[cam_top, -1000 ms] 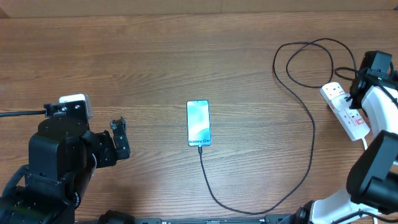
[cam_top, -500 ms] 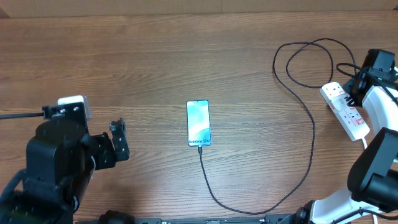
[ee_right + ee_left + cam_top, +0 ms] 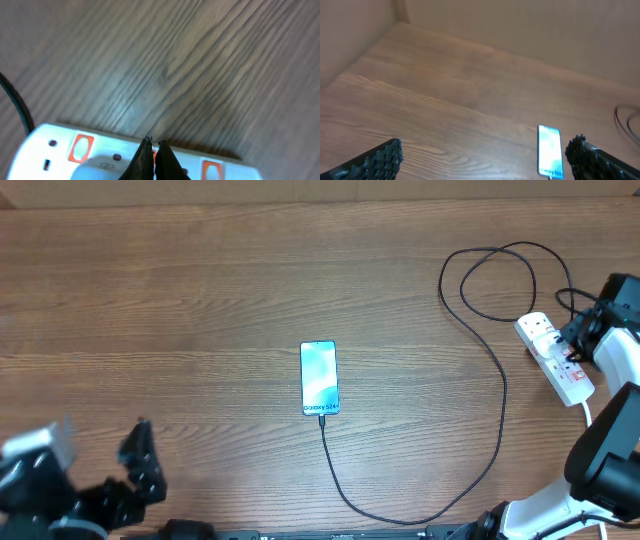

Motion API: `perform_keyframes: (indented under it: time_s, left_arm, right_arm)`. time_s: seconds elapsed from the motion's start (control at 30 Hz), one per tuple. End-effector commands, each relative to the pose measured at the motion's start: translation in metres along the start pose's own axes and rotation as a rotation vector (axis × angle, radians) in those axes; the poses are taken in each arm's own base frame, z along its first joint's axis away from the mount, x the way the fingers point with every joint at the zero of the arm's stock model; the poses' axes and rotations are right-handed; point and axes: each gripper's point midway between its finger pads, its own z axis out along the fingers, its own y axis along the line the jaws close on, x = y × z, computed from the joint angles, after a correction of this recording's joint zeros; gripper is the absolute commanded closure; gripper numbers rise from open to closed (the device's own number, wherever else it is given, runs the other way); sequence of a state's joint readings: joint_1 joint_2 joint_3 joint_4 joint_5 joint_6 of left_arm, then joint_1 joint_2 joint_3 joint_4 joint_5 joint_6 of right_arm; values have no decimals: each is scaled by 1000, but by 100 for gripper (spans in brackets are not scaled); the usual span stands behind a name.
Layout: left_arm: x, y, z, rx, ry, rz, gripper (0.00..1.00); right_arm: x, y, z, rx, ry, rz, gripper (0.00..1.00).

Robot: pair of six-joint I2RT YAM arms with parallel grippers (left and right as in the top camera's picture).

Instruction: Plug charger to phone and switch on socket

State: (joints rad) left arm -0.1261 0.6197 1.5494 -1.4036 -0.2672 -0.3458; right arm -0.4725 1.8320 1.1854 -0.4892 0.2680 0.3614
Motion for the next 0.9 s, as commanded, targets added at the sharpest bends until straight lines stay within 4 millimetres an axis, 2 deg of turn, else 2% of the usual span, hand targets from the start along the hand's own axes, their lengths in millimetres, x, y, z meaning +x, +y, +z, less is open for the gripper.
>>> perform_keyframes:
  time_s: [0.0,0.13,0.37,0.63,0.87]
  left_arm:
    - [1,14,-23,-25,-86,-57,0]
    - [6,22,-47,-4,-163,-80,0]
    - [30,36,-70,3,-187,-87,0]
    - [82,55,-76,-51,-44,-45,0]
    - [82,55,-76,-53,-44,-42,0]
  right_arm:
    - [19,6,14,-38,59,-38,96]
    - [15,8,14,-47,42,-65,96]
    - [25,12,17,-83,71,-69,96]
    - [42,16,21,-125,110,-74,96]
    - [48,15,20,-128,134,-92,96]
